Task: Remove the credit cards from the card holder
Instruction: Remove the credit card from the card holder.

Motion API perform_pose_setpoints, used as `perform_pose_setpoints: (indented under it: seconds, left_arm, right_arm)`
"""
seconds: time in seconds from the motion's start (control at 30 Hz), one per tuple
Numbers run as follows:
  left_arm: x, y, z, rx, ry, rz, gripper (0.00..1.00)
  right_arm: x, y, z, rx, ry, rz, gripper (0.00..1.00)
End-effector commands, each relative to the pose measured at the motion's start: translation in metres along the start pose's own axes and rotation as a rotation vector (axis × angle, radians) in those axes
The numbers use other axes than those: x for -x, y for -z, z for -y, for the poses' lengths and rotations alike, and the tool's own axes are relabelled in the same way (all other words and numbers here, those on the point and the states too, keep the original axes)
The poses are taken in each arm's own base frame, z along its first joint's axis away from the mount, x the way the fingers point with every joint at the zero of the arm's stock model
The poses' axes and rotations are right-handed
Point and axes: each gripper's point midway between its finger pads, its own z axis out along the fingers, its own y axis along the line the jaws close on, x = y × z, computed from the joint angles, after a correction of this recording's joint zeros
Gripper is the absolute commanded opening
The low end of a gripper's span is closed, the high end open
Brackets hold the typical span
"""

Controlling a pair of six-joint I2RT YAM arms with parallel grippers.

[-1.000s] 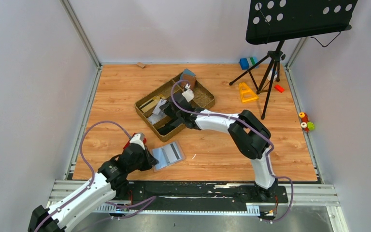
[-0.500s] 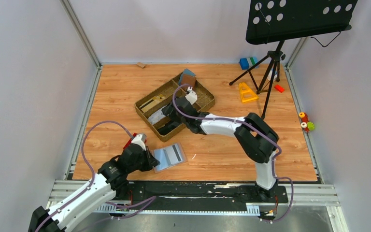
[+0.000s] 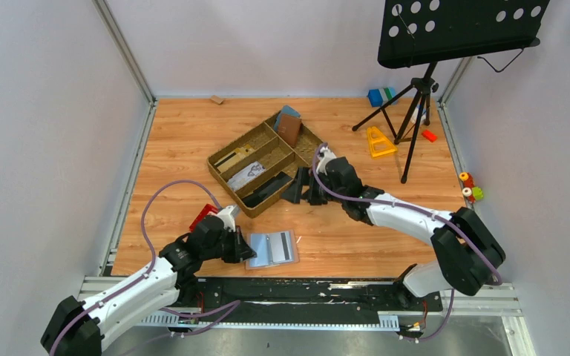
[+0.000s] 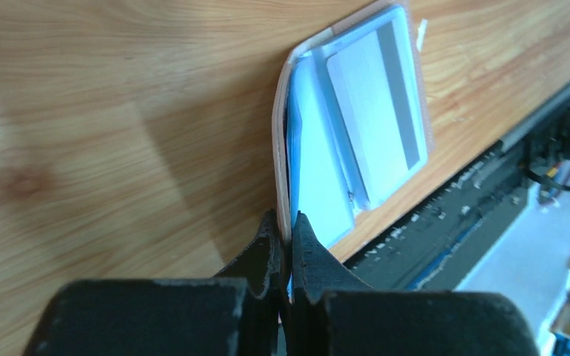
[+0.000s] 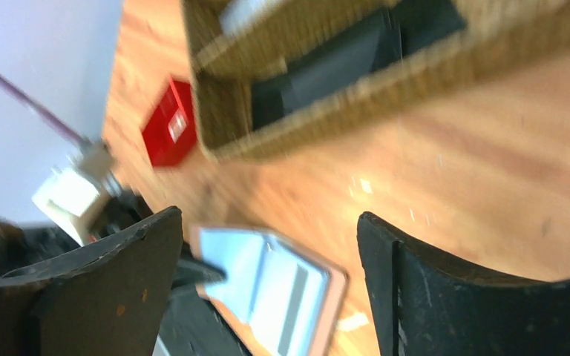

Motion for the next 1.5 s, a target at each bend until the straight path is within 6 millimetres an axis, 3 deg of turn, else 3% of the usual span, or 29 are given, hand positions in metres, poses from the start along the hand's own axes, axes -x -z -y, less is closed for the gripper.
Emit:
perform_pose_setpoints:
  seconds: [0.0, 0.03, 0.07, 0.13, 0.3, 0.47, 0.97, 1.07, 1.17, 1.33, 1.4, 1.47]
  left_arm:
    - [0.011, 0.001, 0.043, -0.214, -0.038, 0.012, 0.0]
    - [0.013, 0.002, 0.049, -0.239, -0.039, 0.02, 0.0]
    - [0.015, 0.003, 0.054, -0.262, -0.038, 0.025, 0.0]
    - [0.02, 0.008, 0.064, -0.299, -0.038, 0.037, 0.0]
    - [0.039, 0.028, 0.101, -0.46, -0.019, 0.107, 0.0]
    - [0.049, 0.047, 0.125, -0.565, 0.042, 0.133, 0.0]
    - [0.059, 0.093, 0.171, -0.821, 0.044, 0.159, 0.0]
    - [0.06, 0.095, 0.172, -0.807, 0.02, 0.153, 0.0]
    - [0.06, 0.09, 0.168, -0.755, -0.009, 0.151, 0.0]
    - [0.063, 0.088, 0.166, -0.722, -0.045, 0.158, 0.0]
    - [0.063, 0.086, 0.165, -0.712, -0.051, 0.158, 0.0]
    - [0.063, 0.084, 0.164, -0.707, -0.056, 0.155, 0.0]
  right_arm:
    - [-0.055, 0.037, -0.004, 0.132, 0.096, -0.196, 0.88]
    - [-0.062, 0.043, -0.001, 0.138, 0.101, -0.209, 0.98]
    - [-0.068, 0.049, 0.0, 0.148, 0.101, -0.213, 1.0]
    - [-0.083, 0.06, 0.005, 0.167, 0.086, -0.233, 1.0]
    - [-0.098, 0.078, 0.007, 0.221, 0.086, -0.222, 1.0]
    - [-0.097, 0.095, -0.011, 0.338, 0.127, -0.184, 1.0]
    - [-0.093, 0.116, -0.024, 0.426, 0.0, -0.127, 0.96]
    - [-0.09, 0.123, -0.033, 0.498, -0.049, -0.114, 0.84]
    - [-0.085, 0.131, -0.045, 0.579, -0.056, -0.082, 0.57]
    - [-0.087, 0.134, -0.049, 0.607, -0.075, -0.094, 0.14]
    - [-0.087, 0.135, -0.049, 0.611, -0.081, -0.094, 0.08]
    - [-0.087, 0.135, -0.05, 0.613, -0.087, -0.094, 0.08]
